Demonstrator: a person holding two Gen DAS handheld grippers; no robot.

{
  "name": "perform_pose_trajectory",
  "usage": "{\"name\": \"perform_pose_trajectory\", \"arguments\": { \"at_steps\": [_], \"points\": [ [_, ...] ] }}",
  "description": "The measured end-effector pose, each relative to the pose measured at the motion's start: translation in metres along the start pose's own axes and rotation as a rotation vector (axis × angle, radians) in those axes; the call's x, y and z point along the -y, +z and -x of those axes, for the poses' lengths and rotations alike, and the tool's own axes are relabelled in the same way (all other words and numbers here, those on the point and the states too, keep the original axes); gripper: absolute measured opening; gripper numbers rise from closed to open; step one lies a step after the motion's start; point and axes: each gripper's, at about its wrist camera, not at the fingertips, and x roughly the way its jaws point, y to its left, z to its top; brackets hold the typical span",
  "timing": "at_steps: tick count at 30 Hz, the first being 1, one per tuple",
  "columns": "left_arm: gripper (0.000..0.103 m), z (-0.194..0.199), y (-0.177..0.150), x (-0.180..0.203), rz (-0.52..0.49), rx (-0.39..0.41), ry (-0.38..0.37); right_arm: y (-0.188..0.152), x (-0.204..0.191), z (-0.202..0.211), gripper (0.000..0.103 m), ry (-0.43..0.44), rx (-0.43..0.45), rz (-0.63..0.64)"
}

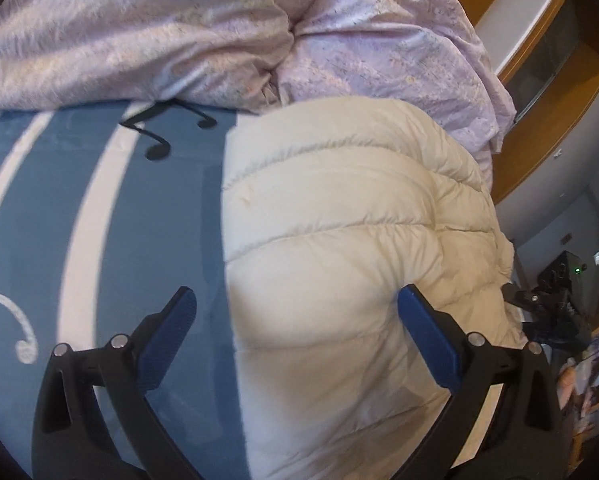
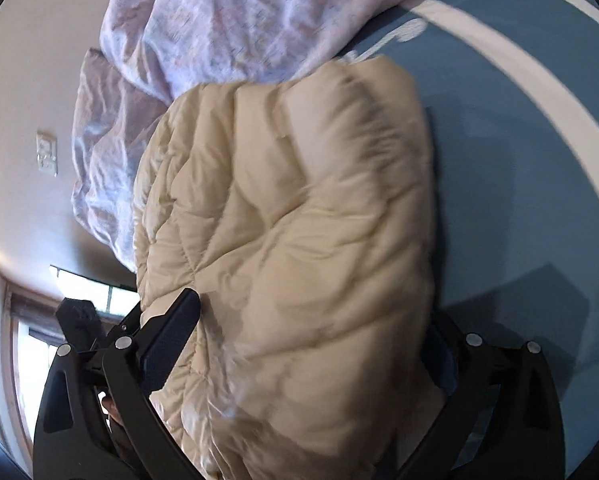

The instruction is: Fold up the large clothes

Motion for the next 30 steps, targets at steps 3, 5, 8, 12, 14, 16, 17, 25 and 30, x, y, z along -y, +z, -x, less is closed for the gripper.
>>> {"name": "perform_pose_trajectory", "arguments": {
  "at_steps": [3,5,8,12,14,16,17,25,30],
  "points": [
    [0.101,-0.011,0.0,-0.005,0.046,-0.028,-0.053,0.003,-0.008,-0.01,0.102,0.021,-0.017,0.029],
    [0.101,-0.017,0.0,-0.012,0.09,-0.049,-0.104,0.004,-0.011,-0.016,0.102,0.051,-0.026,0.042],
    [0.101,-0.024,0.001,-0.019,0.13,-0.072,-0.155,0.004,-0.014,-0.021,0.1,0.064,-0.028,0.069],
    [0.101,-0.026,0.004,-0.018,0.127,-0.076,-0.176,0.003,-0.016,-0.027,0.092,0.086,-0.035,0.076],
    [0.1,-0.027,0.003,-0.016,0.122,-0.075,-0.174,0.003,-0.017,-0.031,0.087,0.105,-0.042,0.07],
    [0.093,-0.025,0.001,-0.014,0.116,-0.063,-0.169,0.002,-0.013,-0.032,0.073,0.136,-0.047,0.055],
    [0.09,-0.023,0.001,-0.014,0.114,-0.057,-0.167,0.001,-0.013,-0.032,0.067,0.156,-0.045,0.049],
    [0.043,0.004,0.001,-0.011,0.071,0.019,-0.161,0.001,-0.044,-0.031,0.032,0.173,-0.022,0.118],
    [0.036,0.039,0.002,-0.013,0.049,0.097,-0.157,0.003,-0.083,-0.038,0.026,0.205,-0.017,0.193]
  ]
}}
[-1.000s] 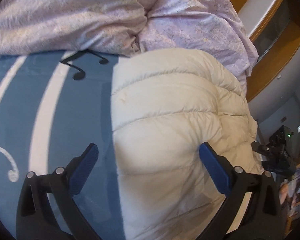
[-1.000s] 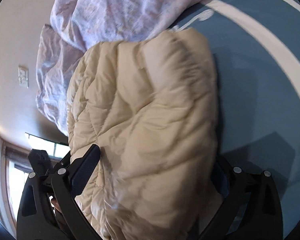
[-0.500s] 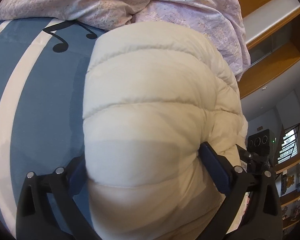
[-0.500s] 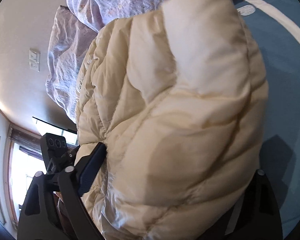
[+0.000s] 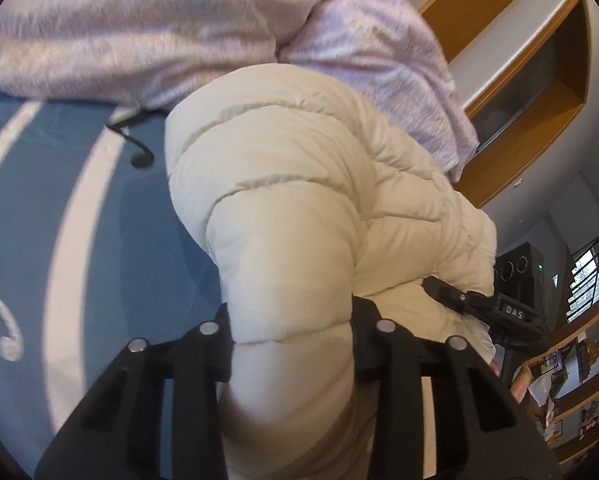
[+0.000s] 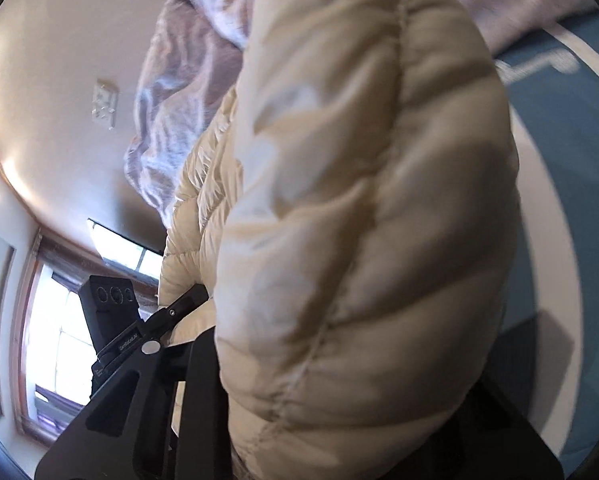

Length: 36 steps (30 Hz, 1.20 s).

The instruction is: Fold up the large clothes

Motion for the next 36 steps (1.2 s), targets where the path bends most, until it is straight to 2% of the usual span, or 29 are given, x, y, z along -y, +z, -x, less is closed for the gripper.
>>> {"name": "perform_pose_trajectory", "arguments": {
  "at_steps": [5,10,17,24,27,29,31,33,36],
  "points": [
    [0.036,0.04,0.009,-0.011,-0.015,0.088,0.031,0.01,-0.035,-0.032,0.025,0.035,-0.017,0.074],
    [0.036,0.056,0.012,-0.038,0.012,0.116,0.076,0.014,-0.048,-0.07,0.025,0.029,-0.059,0.105],
    [0.038,0.053,0.012,-0.075,0.063,0.106,0.118,0.009,-0.049,-0.095,0.025,-0.031,-0.093,0.138],
    [0.047,0.036,0.007,-0.097,0.087,0.092,0.155,0.01,-0.049,-0.1,0.029,-0.056,-0.094,0.119],
    [0.054,0.031,0.006,-0.099,0.086,0.087,0.183,0.01,-0.05,-0.102,0.036,-0.078,-0.094,0.113],
    [0.062,0.031,0.005,-0.098,0.088,0.085,0.213,0.009,-0.056,-0.094,0.048,-0.14,-0.073,0.128],
    [0.071,0.037,0.004,-0.093,0.07,0.097,0.269,0.006,-0.061,-0.081,0.067,-0.208,-0.036,0.149],
    [0.076,0.044,0.002,-0.087,0.038,0.117,0.315,0.002,-0.065,-0.061,0.074,-0.277,0.02,0.174],
    [0.084,0.057,0.0,-0.075,-0.027,0.154,0.411,0.0,-0.075,-0.028,0.075,-0.37,0.116,0.203]
  ]
}}
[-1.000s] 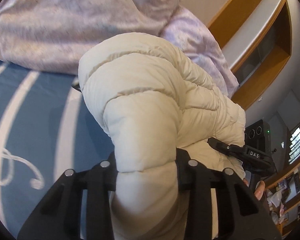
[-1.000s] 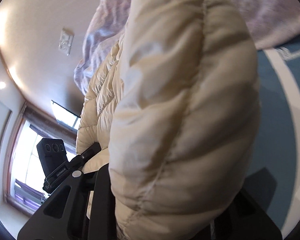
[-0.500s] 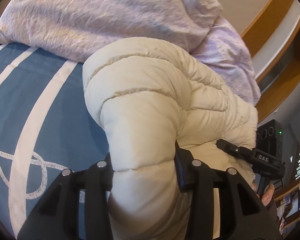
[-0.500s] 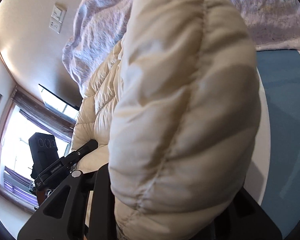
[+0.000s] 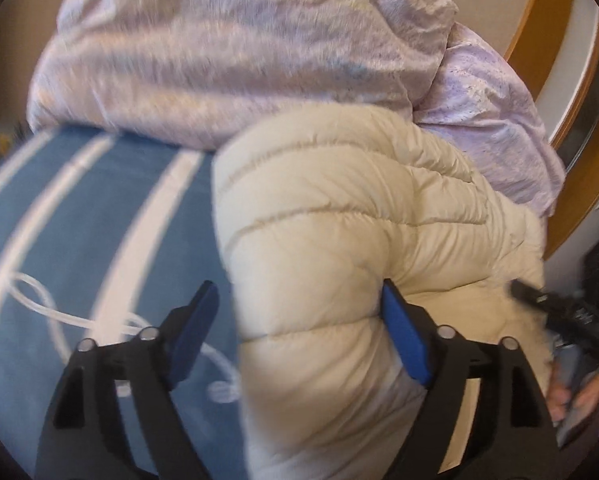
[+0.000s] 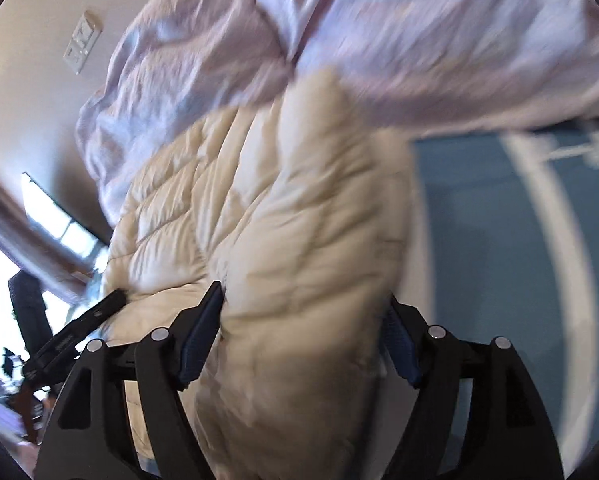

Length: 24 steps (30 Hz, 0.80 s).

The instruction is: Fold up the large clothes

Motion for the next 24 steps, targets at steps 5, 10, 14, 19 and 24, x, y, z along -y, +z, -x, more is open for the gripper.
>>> {"name": "perform_pose_trajectory", "arguments": {
  "at_steps": [5,10,14,19,24],
  "points": [
    [0.086,0.019,-0.001,0.009,-0.063,0.043,0.068,0.001,-0.019,0.036,0.074,-0.087,0.121,0.084],
    [0.089,0.026,-0.002,0.031,-0.127,0.066,0.102,-0.007,-0.055,0.017,0.066,-0.122,0.113,0.241],
    [0.089,0.023,-0.002,0.048,-0.191,0.073,0.148,-0.024,-0.064,-0.009,0.065,-0.135,0.107,0.312],
    [0.09,0.004,-0.005,0.056,-0.246,0.044,0.219,-0.041,-0.054,-0.042,0.059,-0.224,0.012,0.369],
    [0.091,-0.011,-0.008,0.048,-0.212,0.005,0.164,-0.047,-0.028,-0.051,0.059,-0.176,-0.037,0.275]
  ]
}}
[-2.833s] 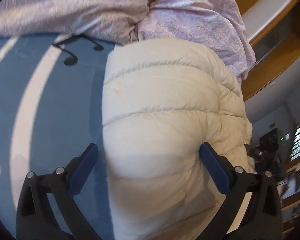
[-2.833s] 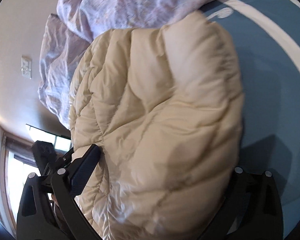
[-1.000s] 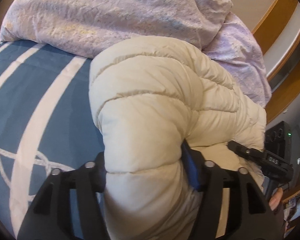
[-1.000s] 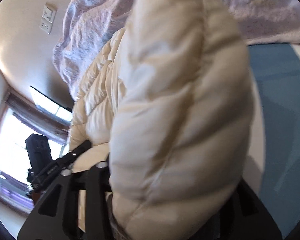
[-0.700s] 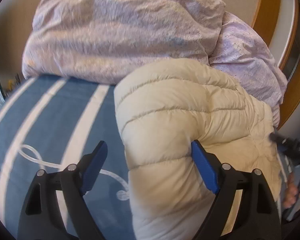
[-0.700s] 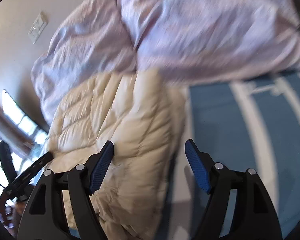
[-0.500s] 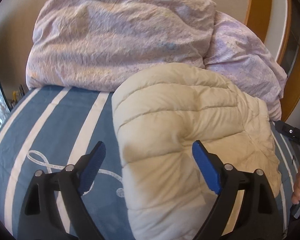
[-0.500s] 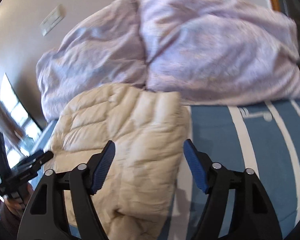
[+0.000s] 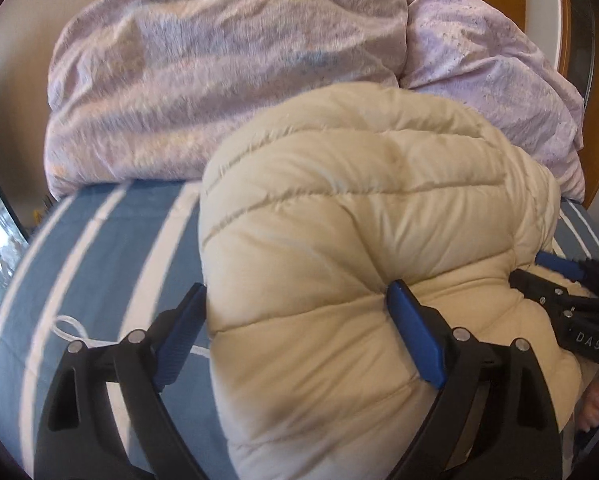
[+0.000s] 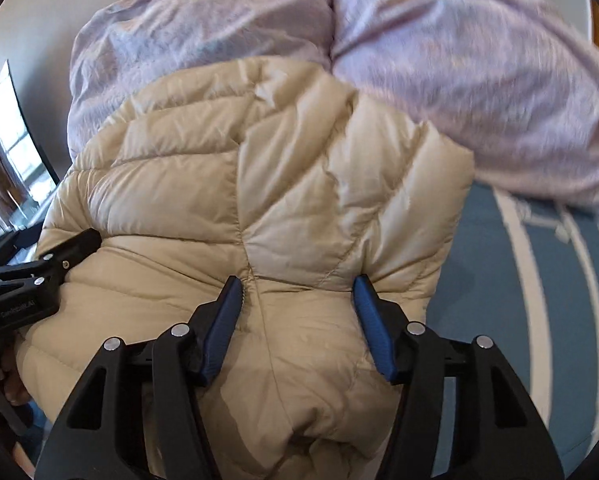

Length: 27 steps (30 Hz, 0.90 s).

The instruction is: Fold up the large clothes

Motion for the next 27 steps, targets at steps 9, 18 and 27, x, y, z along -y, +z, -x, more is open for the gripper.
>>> {"name": "perform_pose_trajectory", "arguments": {
  "at_steps": [9,18,27],
  "points": [
    [0.094,-0.022,-0.006,0.003,0.017,-0.029,-0.026,-0.006,0.009,-0.01,0.059,0.016,-0.019,-0.038],
    [0.096,-0.033,-0.01,0.001,0.04,-0.049,-0.045,-0.008,0.01,-0.013,0.06,0.025,-0.015,-0.048],
    [0.1,-0.041,-0.008,0.001,0.039,-0.06,-0.017,-0.009,0.011,-0.012,0.06,0.021,-0.009,-0.052]
  ]
}}
